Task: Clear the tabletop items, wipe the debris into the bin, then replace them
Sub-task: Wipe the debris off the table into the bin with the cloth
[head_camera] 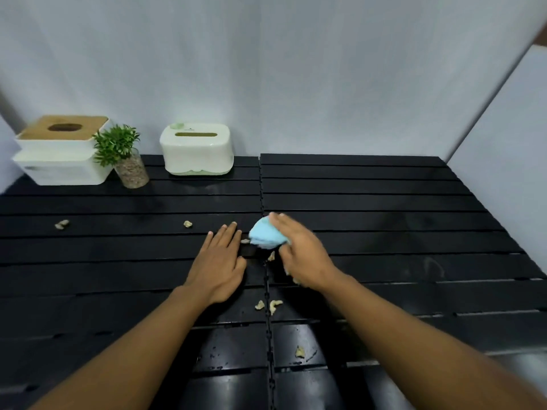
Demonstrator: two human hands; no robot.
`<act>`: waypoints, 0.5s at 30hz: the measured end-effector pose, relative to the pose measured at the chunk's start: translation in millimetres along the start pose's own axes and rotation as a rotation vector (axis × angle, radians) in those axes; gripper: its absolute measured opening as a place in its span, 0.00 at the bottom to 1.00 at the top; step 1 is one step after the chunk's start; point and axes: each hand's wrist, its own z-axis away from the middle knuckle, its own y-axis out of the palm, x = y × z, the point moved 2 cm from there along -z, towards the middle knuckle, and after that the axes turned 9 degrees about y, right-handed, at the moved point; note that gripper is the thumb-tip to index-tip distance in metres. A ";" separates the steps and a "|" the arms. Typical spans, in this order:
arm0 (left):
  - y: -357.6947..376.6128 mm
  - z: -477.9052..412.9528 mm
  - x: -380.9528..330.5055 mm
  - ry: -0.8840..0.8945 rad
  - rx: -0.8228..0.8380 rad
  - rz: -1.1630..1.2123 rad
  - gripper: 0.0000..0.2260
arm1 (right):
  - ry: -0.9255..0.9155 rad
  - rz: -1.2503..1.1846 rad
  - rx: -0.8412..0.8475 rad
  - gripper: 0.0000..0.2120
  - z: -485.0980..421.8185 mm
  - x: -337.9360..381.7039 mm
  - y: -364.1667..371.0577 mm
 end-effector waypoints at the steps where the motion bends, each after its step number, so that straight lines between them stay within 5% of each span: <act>1: -1.3 6.2 -1.2 0.010 0.010 0.007 0.40 | 0.043 -0.023 -0.088 0.30 0.4 -5.5 -11.9; 5: -3.2 29.2 -5.0 0.044 0.017 0.000 0.38 | 0.236 0.119 -0.292 0.28 -6.6 -48.6 -57.2; 8: -1.9 41.5 -9.2 0.050 0.014 -0.032 0.37 | 0.291 0.258 -0.133 0.27 -2.1 -67.4 -50.2; 15: -1.1 47.1 -14.1 -0.007 0.003 -0.052 0.38 | 0.011 0.306 0.067 0.30 36.8 -18.9 0.1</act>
